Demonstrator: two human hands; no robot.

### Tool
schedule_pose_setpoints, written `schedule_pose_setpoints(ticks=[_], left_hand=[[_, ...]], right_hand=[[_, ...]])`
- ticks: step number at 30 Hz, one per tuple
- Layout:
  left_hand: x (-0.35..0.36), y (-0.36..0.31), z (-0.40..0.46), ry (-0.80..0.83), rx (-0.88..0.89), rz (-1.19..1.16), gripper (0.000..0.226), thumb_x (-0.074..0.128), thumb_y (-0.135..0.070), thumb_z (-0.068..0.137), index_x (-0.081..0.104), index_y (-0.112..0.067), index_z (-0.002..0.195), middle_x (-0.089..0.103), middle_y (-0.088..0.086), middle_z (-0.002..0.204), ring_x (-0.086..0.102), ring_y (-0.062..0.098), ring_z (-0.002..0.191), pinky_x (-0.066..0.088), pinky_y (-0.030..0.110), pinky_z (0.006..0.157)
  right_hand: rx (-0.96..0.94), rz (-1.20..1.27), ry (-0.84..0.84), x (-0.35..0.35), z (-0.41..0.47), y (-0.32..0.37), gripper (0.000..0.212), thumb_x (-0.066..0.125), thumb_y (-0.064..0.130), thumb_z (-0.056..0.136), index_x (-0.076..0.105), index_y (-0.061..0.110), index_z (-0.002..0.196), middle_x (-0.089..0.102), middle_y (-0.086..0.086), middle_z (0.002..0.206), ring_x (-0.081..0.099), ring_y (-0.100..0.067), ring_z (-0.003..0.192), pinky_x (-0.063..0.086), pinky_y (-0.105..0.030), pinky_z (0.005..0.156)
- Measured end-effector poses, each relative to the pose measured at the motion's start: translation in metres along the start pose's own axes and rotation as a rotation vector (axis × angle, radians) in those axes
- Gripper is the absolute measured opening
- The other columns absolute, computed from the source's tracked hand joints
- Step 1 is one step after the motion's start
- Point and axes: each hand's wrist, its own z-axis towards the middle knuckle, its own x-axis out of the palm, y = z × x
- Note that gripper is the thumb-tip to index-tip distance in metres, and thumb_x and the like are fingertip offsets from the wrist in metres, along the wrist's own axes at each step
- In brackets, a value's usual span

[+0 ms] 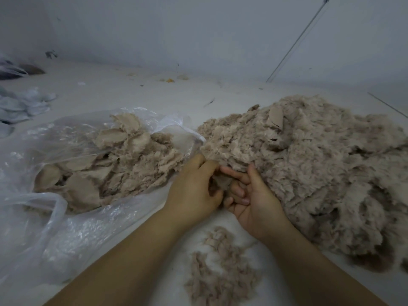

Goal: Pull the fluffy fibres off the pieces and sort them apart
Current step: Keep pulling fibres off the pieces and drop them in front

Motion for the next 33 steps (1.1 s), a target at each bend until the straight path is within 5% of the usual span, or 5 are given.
schedule_pose_setpoints(ticks=[4, 9, 15, 18, 33], left_hand=[[0.007, -0.004, 0.006, 0.081, 0.011, 0.277, 0.042, 0.072, -0.038, 0.071, 0.057, -0.017, 0.104, 0.044, 0.001, 0.104, 0.043, 0.019, 0.095, 0.035, 0.029, 0.067], [0.014, -0.018, 0.008, -0.031, 0.047, 0.403, 0.025, 0.074, -0.018, 0.068, 0.06, -0.007, 0.085, 0.052, 0.011, 0.091, 0.052, 0.03, 0.083, 0.033, 0.032, 0.061], [0.016, -0.016, 0.007, -0.194, 0.166, 0.169, 0.015, 0.064, -0.008, 0.084, 0.066, -0.002, 0.071, 0.055, 0.012, 0.075, 0.052, 0.029, 0.072, 0.043, 0.041, 0.058], [0.009, -0.017, 0.0, -0.22, 0.171, 0.08, 0.024, 0.056, -0.014, 0.091, 0.071, -0.002, 0.077, 0.056, 0.011, 0.077, 0.053, 0.028, 0.071, 0.046, 0.042, 0.059], [-0.021, -0.027, -0.029, -0.16, 0.157, -0.154, 0.021, 0.055, -0.02, 0.095, 0.069, -0.02, 0.079, 0.052, -0.021, 0.062, 0.047, -0.002, 0.057, 0.039, 0.015, 0.056]], right_hand=[[-0.017, 0.007, 0.023, 0.001, -0.001, -0.001, 0.059, 0.051, 0.056, 0.076, 0.068, 0.014, 0.115, 0.026, 0.005, 0.051, 0.026, -0.004, 0.036, 0.037, -0.018, 0.043], [-0.028, -0.007, 0.077, 0.0, -0.002, -0.001, 0.049, 0.049, 0.055, 0.078, 0.068, 0.024, 0.111, 0.029, 0.004, 0.044, 0.023, -0.004, 0.032, 0.036, -0.019, 0.039], [-0.007, 0.006, 0.101, -0.002, 0.0, 0.0, 0.053, 0.049, 0.055, 0.079, 0.067, 0.02, 0.114, 0.029, 0.003, 0.043, 0.025, -0.005, 0.031, 0.037, -0.02, 0.037], [0.005, -0.005, 0.121, -0.001, -0.001, 0.002, 0.05, 0.048, 0.056, 0.08, 0.078, 0.017, 0.091, 0.029, 0.003, 0.043, 0.025, -0.004, 0.031, 0.037, -0.019, 0.038], [0.035, 0.004, 0.056, -0.007, 0.004, 0.0, 0.051, 0.06, 0.051, 0.075, 0.059, 0.008, 0.101, 0.031, 0.003, 0.047, 0.029, -0.006, 0.035, 0.039, -0.02, 0.041]])
